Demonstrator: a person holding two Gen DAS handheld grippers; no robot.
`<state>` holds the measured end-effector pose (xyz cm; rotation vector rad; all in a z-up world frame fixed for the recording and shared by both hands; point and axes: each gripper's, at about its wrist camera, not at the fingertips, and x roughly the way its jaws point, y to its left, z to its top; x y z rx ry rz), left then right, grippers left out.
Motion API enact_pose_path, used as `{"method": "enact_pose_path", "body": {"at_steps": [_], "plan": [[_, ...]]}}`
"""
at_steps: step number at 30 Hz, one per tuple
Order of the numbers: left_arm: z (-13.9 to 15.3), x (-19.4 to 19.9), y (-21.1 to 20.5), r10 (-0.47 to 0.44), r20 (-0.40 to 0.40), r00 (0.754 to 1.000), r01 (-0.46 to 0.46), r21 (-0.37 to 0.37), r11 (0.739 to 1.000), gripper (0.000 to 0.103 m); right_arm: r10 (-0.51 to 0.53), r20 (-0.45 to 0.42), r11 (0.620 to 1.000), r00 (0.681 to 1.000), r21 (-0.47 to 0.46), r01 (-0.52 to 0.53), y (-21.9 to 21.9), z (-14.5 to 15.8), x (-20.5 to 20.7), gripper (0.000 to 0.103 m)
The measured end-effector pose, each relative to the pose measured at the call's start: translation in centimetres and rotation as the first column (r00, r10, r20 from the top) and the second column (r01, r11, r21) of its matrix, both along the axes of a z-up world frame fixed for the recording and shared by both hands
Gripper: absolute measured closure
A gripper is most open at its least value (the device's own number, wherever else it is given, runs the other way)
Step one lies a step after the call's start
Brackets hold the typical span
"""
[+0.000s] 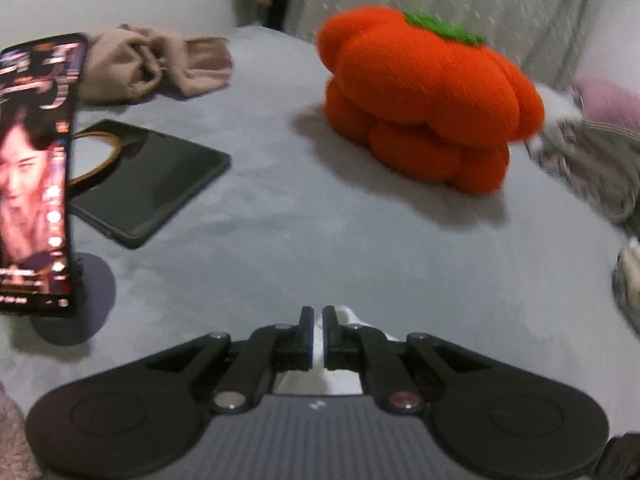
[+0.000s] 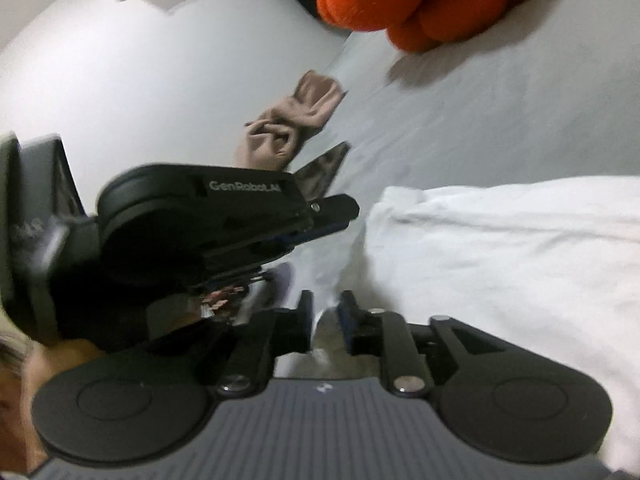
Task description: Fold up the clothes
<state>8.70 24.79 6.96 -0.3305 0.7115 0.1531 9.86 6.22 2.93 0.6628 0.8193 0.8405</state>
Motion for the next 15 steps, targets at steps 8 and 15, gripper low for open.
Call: {"method": "enact_pose_path", "body": {"at_steps": [8, 15], "plan": [[1.6, -1.1, -1.7, -0.067, 0.113, 0.991, 0.069, -0.022, 0.997, 0.062, -0.066, 0.072, 0.995, 0.995, -0.068, 0.071, -5.6, 3.5, -1.4, 0.052], [1.4, -0.8, -8.9, -0.290, 0.107, 0.951, 0.279, 0.101, 0.955, 0.048, -0.207, 0.078, 0.967, 0.975, -0.135, 0.216, -12.6, 4.6, -2.0, 0.046]]}}
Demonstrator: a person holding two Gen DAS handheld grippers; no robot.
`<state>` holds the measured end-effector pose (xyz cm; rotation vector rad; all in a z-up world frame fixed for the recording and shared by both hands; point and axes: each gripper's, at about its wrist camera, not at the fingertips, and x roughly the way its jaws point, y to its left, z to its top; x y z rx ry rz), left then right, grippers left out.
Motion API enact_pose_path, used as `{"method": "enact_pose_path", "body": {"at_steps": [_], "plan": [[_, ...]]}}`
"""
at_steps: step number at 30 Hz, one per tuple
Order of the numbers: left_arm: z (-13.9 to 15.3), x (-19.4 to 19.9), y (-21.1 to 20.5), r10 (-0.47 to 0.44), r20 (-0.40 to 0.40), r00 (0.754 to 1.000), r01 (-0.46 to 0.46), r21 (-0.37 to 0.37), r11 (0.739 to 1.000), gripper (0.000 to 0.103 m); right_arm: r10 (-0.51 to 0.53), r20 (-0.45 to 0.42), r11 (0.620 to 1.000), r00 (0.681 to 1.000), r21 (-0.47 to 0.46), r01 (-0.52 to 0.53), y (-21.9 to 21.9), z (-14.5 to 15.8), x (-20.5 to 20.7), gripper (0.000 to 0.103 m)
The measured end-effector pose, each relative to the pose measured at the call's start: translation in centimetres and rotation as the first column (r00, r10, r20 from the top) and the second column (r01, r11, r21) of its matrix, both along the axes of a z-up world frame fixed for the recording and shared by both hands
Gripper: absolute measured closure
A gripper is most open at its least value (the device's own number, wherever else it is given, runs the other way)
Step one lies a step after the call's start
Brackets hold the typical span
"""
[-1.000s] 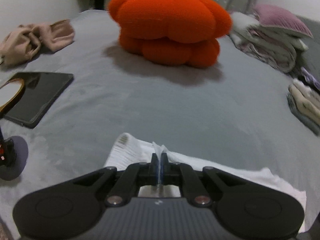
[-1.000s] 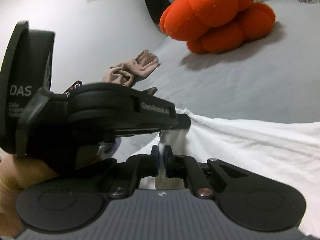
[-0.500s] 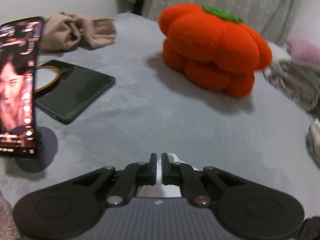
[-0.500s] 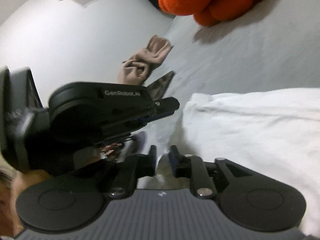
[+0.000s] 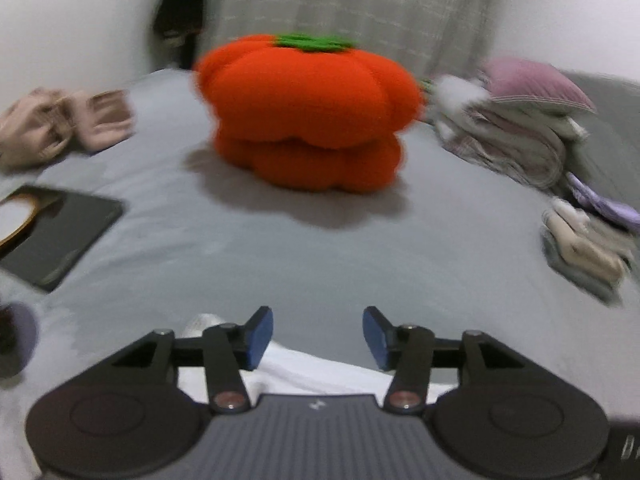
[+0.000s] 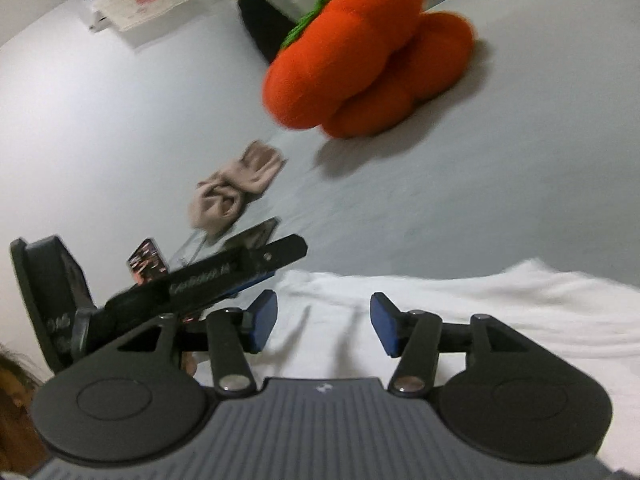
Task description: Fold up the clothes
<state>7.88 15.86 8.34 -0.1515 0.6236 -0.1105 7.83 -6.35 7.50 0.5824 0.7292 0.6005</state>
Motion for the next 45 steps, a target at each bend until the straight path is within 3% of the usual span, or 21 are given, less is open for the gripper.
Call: {"method": "enact_pose_path", "body": {"at_steps": [7, 11, 15, 19, 23, 27, 31, 35, 39, 41, 45], "plan": [[-1.0, -0.5, -5.7, -0.162, -0.019, 0.987, 0.163, 0.088, 0.983, 0.042, -0.074, -0.013, 0.992, 0.997, -0.106, 0.072, -5.4, -0.5, -1.3, 0.046], [-2.0, -1.3, -7.8, -0.200, -0.033, 0.979, 0.202, 0.082, 0.976, 0.042, -0.111, -0.040, 0.988, 0.993, -0.116, 0.106, -8.9, -1.1, -2.8, 0.045], [-3.2, -3.6, -10.4, -0.234, -0.029, 0.972, 0.236, 0.120, 0.964, 0.042, -0.124, -0.089, 0.991, 0.988, -0.069, 0.118, -11.8, -2.2, -3.7, 0.045], [-3.5, -7.0, -12.6, -0.255, 0.011, 0.967, 0.246, 0.223, 0.943, 0.042, -0.145, -0.119, 0.989, 0.982, -0.011, 0.144, -14.4, -3.6, -4.3, 0.045], [-3.3, -10.8, -13.5, -0.282, 0.041, 0.959, 0.263, 0.256, 0.930, 0.042, -0.129, -0.265, 0.987, 0.956, 0.060, 0.150, -16.2, -5.0, -3.9, 0.045], [-3.6, -14.2, -14.4, -0.320, 0.048, 0.946, 0.295, 0.278, 0.914, 0.042, -0.061, -0.326, 0.987, 0.943, 0.119, 0.105, -16.4, -4.7, -3.7, 0.045], [-3.9, -16.4, -15.6, -0.390, 0.054, 0.919, 0.357, 0.304, 0.883, 0.042, 0.009, -0.370, 0.991, 0.929, 0.129, 0.042, -15.8, -4.6, -4.2, 0.046], [-4.4, -17.9, -16.6, -0.485, 0.041, 0.874, 0.445, 0.337, 0.830, 0.042, 0.070, -0.407, 0.990, 0.911, 0.139, -0.014, -14.8, -5.1, -5.1, 0.060], [-5.0, -18.6, -17.1, -0.530, 0.029, 0.848, 0.480, 0.385, 0.788, 0.043, 0.069, -0.407, 0.991, 0.911, 0.129, -0.018, -14.9, -5.2, -5.3, 0.063], [-5.2, -18.7, -17.5, -0.535, 0.026, 0.844, 0.479, 0.411, 0.775, 0.046, 0.053, -0.397, 0.991, 0.916, 0.135, 0.001, -15.2, -5.2, -4.7, 0.063], [-5.9, -18.2, -18.7, -0.524, 0.002, 0.852, 0.464, 0.463, 0.755, 0.071, 0.003, -0.370, 0.990, 0.929, 0.135, 0.051, -15.4, -5.6, -3.4, 0.063]]}}
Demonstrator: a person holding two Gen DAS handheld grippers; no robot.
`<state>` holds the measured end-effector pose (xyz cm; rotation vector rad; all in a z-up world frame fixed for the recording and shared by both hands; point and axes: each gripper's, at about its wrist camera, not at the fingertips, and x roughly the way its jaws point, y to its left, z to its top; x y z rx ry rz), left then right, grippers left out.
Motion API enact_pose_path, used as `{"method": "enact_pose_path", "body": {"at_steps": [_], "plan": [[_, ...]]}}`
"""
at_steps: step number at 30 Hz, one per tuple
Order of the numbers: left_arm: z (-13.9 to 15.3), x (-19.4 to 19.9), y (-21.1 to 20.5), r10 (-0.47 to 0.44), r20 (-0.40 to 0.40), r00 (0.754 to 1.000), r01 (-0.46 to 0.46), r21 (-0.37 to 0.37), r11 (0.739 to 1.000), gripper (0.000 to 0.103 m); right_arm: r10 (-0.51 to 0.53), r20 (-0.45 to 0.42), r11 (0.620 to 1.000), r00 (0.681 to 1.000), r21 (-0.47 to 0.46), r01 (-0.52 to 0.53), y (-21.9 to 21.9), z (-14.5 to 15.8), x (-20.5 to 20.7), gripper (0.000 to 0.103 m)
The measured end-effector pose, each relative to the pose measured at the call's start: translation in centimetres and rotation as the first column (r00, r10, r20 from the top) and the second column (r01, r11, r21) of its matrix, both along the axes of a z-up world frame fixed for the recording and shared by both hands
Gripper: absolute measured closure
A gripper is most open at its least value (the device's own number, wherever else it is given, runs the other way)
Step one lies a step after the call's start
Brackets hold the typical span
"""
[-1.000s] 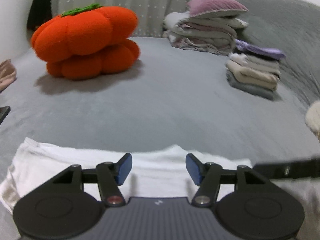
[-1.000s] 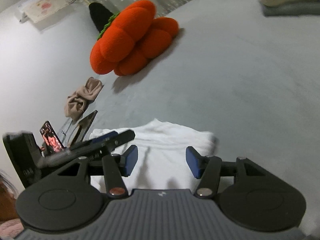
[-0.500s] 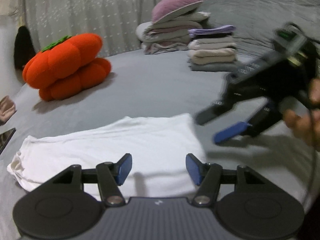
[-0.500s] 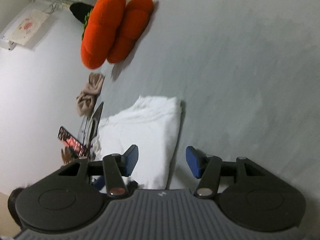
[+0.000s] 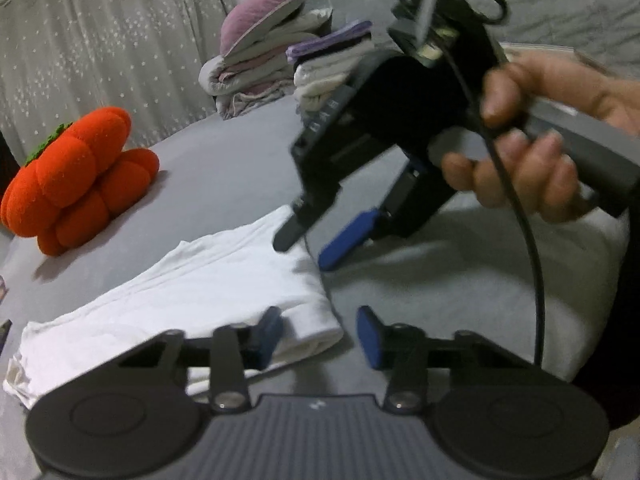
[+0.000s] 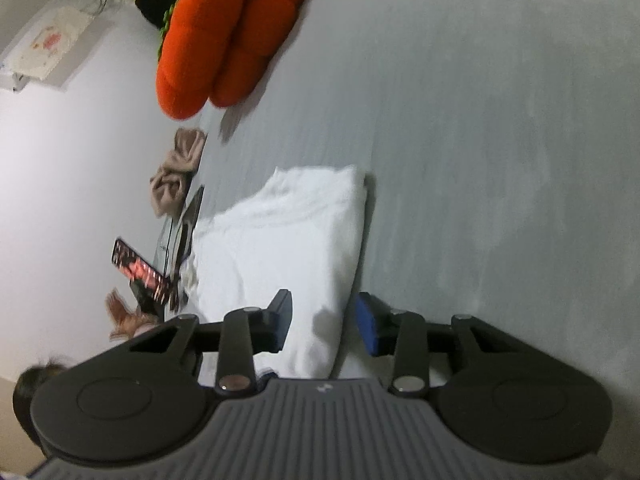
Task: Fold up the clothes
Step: 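Grasp the garment end with the left gripper and lift it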
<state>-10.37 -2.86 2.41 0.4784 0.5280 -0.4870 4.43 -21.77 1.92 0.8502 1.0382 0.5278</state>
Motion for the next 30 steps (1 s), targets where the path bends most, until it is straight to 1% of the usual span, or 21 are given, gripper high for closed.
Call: {"method": "enact_pose_path", "body": {"at_steps": [1, 2, 3, 4, 5, 6, 7, 8, 11, 14, 15, 17, 18, 19, 20, 22, 24, 26, 28, 29, 30], "plan": [[-0.2, 0.0, -0.1, 0.012, 0.002, 1.000, -0.012, 0.013, 1.000, 0.080, -0.012, 0.012, 1.000, 1.000, 0.000, 0.012, 0.0, -0.1, 0.3, 0.063], [-0.3, 0.1, -0.2, 0.024, 0.003, 1.000, -0.024, 0.023, 0.999, 0.084, -0.025, 0.029, 1.000, 0.999, -0.004, 0.025, -0.1, -0.1, 0.5, 0.064], [-0.4, 0.1, 0.0, 0.036, 0.004, 0.999, -0.036, 0.025, 0.999, 0.091, -0.037, 0.047, 0.999, 0.998, -0.009, 0.038, -0.1, -0.2, 0.7, 0.065], [-0.4, 0.1, 0.1, 0.046, 0.004, 0.999, -0.046, 0.025, 0.999, 0.094, -0.046, 0.068, 0.999, 0.997, -0.019, 0.048, -0.1, -0.3, 1.0, 0.068], [-0.3, -0.1, 0.3, 0.052, 0.004, 0.999, -0.052, 0.021, 0.998, 0.095, -0.056, 0.089, 0.998, 0.994, -0.028, 0.058, 0.0, -0.4, 1.2, 0.072], [-0.2, -0.3, 0.4, 0.058, 0.003, 0.998, -0.058, 0.017, 0.998, 0.096, -0.066, 0.108, 0.997, 0.992, -0.039, 0.070, 0.0, -0.5, 1.5, 0.077], [0.0, -0.5, 0.6, 0.064, 0.002, 0.998, -0.064, 0.014, 0.998, 0.096, -0.079, 0.119, 0.995, 0.990, -0.053, 0.086, -0.1, -0.7, 1.6, 0.092], [0.1, -0.8, 0.7, 0.065, 0.003, 0.998, -0.065, 0.014, 0.998, 0.096, -0.095, 0.125, 0.993, 0.988, -0.057, 0.103, -0.2, -0.8, 1.8, 0.097], [0.6, -1.9, 0.1, 0.027, 0.025, 0.999, -0.028, 0.077, 0.997, 0.096, -0.133, 0.137, 0.988, 0.982, -0.064, 0.143, -0.4, -1.1, 1.9, 0.097], [0.7, -2.6, -0.3, 0.002, 0.038, 0.999, -0.007, 0.126, 0.992, 0.093, -0.122, 0.162, 0.986, 0.979, -0.090, 0.138, -0.3, -0.7, 1.7, 0.097], [0.7, -2.7, -0.4, -0.002, 0.048, 0.999, -0.005, 0.135, 0.991, 0.089, -0.119, 0.162, 0.987, 0.980, -0.088, 0.134, -0.4, -0.7, 1.7, 0.096], [0.6, -2.8, -0.7, -0.008, 0.071, 0.997, -0.003, 0.150, 0.989, 0.077, -0.117, 0.153, 0.989, 0.981, -0.077, 0.130, -0.5, -0.8, 1.7, 0.091], [0.5, -2.8, -0.8, -0.011, 0.083, 0.996, -0.002, 0.157, 0.988, 0.068, -0.117, 0.151, 0.989, 0.982, -0.074, 0.130, -0.5, -0.8, 1.6, 0.088], [0.5, -2.8, -0.9, -0.015, 0.093, 0.996, 0.000, 0.162, 0.987, 0.064, -0.115, 0.149, 0.989, 0.982, -0.070, 0.127, -0.6, -0.8, 1.6, 0.086], [0.4, -2.9, -1.0, -0.021, 0.100, 0.995, 0.005, 0.163, 0.987, 0.063, -0.112, 0.148, 0.990, 0.983, -0.069, 0.123, -0.6, -0.7, 1.6, 0.084], [0.4, -2.6, -1.3, -0.031, 0.108, 0.994, 0.013, 0.162, 0.987, 0.057, -0.105, 0.147, 0.991, 0.983, -0.071, 0.117, -0.7, -0.7, 1.7, 0.084], [0.3, -2.0, -1.8, -0.026, 0.113, 0.993, 0.007, 0.169, 0.986, 0.057, -0.103, 0.144, 0.991, 0.984, -0.067, 0.114, -0.7, -0.7, 1.7, 0.083], [-0.2, -1.4, -1.9, 0.002, 0.111, 0.994, -0.024, 0.200, 0.980, 0.057, -0.096, 0.149, 0.993, 0.984, -0.057, 0.106, -0.6, -0.8, 1.8, 0.076], [-0.7, -1.0, -2.1, 0.029, 0.110, 0.993, -0.053, 0.226, 0.973, 0.057, -0.087, 0.156, 0.994, 0.984, -0.050, 0.096, -0.4, -0.7, 2.0, 0.073], [-0.7, -1.0, -2.0, 0.041, 0.111, 0.993, -0.065, 0.224, 0.972, 0.058, -0.081, 0.160, 0.995, 0.984, -0.048, 0.089, -0.3, -0.7, 2.1, 0.073], [-0.8, -1.1, -1.8, 0.052, 0.109, 0.993, -0.075, 0.219, 0.973, 0.062, -0.073, 0.167, 0.995, 0.983, -0.049, 0.082, -0.2, -0.8, 2.2, 0.073]]}}
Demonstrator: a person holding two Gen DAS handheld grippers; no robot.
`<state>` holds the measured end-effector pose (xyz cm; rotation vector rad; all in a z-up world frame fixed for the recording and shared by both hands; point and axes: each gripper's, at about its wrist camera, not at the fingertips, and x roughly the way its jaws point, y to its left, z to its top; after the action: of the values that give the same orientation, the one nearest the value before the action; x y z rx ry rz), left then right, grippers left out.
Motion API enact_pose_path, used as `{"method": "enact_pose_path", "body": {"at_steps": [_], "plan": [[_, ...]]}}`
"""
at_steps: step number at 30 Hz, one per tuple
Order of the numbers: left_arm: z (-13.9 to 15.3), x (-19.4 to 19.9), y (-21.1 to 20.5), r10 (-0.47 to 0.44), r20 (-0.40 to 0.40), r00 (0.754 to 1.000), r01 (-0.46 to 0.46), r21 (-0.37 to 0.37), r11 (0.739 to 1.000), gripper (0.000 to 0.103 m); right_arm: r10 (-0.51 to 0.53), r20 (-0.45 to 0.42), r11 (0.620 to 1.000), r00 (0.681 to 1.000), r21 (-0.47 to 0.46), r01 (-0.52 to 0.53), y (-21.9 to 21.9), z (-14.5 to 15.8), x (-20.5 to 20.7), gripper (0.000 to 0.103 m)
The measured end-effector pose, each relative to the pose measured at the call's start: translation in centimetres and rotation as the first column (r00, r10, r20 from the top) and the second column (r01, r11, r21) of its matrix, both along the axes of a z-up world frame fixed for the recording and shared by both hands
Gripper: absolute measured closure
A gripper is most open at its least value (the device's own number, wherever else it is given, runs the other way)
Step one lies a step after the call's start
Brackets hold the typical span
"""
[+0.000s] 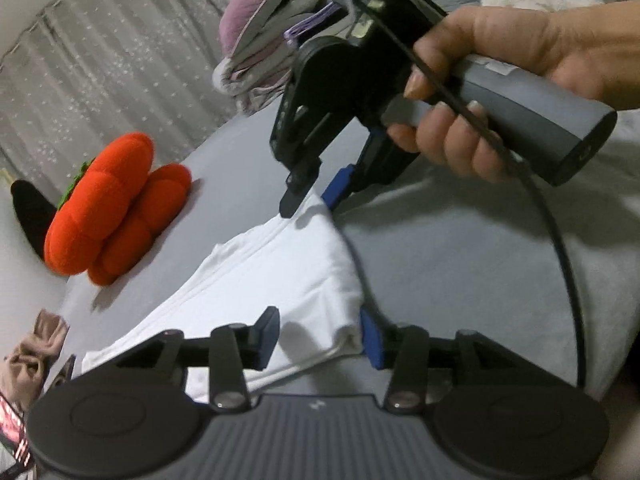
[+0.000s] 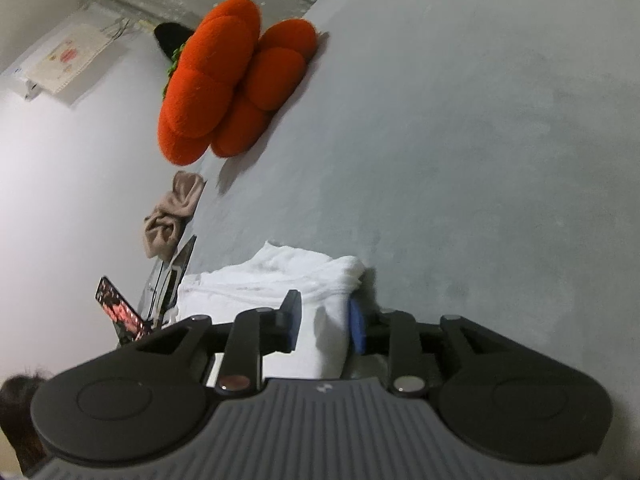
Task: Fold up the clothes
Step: 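Grasp the garment end with the left gripper and lift it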
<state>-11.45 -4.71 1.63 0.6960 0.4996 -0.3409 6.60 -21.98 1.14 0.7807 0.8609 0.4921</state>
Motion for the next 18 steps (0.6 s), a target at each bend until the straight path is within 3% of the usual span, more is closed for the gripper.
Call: {"method": "enact_pose_path", "body": {"at_steps": [2, 3, 4, 10, 18], "plan": [[0.2, 0.1, -0.2, 0.003, -0.028, 1.000, -0.004, -0.018, 1.000, 0.080, 0.000, 0.009, 1.000, 1.000, 0.000, 0.000, 0.2, -0.1, 0.2, 0.078], [0.2, 0.0, -0.4, 0.001, -0.042, 0.999, -0.002, -0.024, 1.000, 0.094, -0.003, 0.013, 1.000, 1.000, -0.001, 0.003, 0.2, -0.2, 0.3, 0.082], [0.2, -0.1, -0.8, 0.006, -0.038, 0.999, -0.007, -0.020, 1.000, 0.095, -0.010, 0.015, 1.000, 1.000, -0.002, 0.010, 0.1, -0.2, 0.3, 0.093], [1.1, -0.7, -2.4, 0.034, -0.045, 0.998, -0.036, -0.043, 0.998, 0.097, -0.056, 0.028, 0.998, 0.998, 0.023, 0.055, -1.4, 0.4, 0.1, 0.096], [3.2, -1.1, -6.2, 0.017, -0.091, 0.996, -0.032, -0.158, 0.987, 0.097, -0.129, 0.037, 0.991, 0.991, 0.040, 0.128, -5.5, 2.1, -1.4, 0.096]]}}
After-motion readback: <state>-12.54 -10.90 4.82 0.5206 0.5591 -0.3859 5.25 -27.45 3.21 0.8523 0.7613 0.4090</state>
